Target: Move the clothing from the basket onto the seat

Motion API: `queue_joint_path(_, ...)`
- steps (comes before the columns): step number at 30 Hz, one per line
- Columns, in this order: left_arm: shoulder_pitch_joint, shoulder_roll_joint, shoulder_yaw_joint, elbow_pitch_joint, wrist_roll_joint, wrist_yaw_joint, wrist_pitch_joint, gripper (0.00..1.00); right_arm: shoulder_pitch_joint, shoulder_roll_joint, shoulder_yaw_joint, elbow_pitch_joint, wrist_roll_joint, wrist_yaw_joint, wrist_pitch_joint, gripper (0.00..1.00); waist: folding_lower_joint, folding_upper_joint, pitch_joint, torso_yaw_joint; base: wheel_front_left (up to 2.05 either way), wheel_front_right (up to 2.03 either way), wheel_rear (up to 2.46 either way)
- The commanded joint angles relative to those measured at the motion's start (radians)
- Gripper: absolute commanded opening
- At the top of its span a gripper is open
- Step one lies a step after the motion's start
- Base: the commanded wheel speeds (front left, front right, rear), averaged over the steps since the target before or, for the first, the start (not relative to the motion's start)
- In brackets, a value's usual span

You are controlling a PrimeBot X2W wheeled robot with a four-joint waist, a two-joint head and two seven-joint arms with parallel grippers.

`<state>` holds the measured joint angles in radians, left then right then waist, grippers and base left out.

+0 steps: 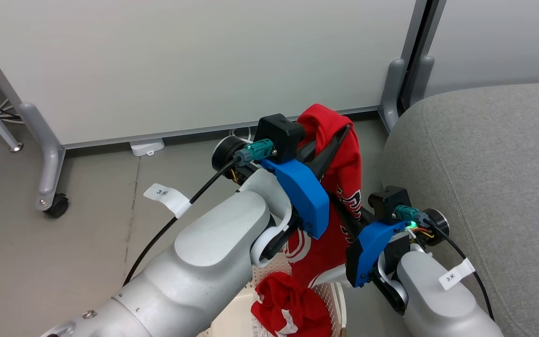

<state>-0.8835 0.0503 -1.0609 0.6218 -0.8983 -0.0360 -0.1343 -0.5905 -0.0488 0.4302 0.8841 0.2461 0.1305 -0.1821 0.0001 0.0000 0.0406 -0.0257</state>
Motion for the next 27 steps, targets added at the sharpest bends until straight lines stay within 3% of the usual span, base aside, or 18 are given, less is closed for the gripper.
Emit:
queue_joint_path(1,-0.018,0.0,-0.003,0.005,-0.006,0.003,-0.009,0.0,-0.015,-0.003,0.007,0.009,0.009,0.0,-0.005,0.0,-0.0001,0.0,-0.001,0.0,0.0,0.0,0.0)
queue_joint_path(12,-0.027,0.0,-0.019,0.018,-0.024,0.007,-0.013,0.0,-0.021,-0.003,0.021,0.031,0.027,0.0,-0.021,0.0,-0.0001,0.0,0.002,-0.001,0.0,0.0,0.0)
queue_joint_path(13,-0.027,0.0,-0.021,0.02,-0.026,0.008,-0.011,0.07,-0.021,-0.003,0.024,0.033,0.029,0.0,-0.023,0.0,-0.0001,0.0,0.001,-0.002,0.0,0.0,0.0)
queue_joint_path(14,-0.027,0.0,-0.023,0.022,-0.026,0.009,-0.011,0.36,-0.019,-0.003,0.027,0.034,0.03,0.0,-0.024,0.0,-0.0001,0.0,0.001,-0.002,0.0,0.0,0.0)
queue_joint_path(15,-0.027,0.0,-0.024,0.023,-0.028,0.011,-0.013,1.0,-0.018,-0.003,0.029,0.036,0.033,0.0,-0.025,0.0,-0.0001,0.0,0.001,-0.003,0.0,0.0,0.0)
queue_joint_path(27,0.01,0.015,-0.032,0.037,-0.035,0.01,-0.04,1.0,-0.036,-0.003,0.033,0.062,0.046,0.0,-0.041,0.0,-0.0001,0.0,0.001,-0.011,0.0,0.0,0.0)
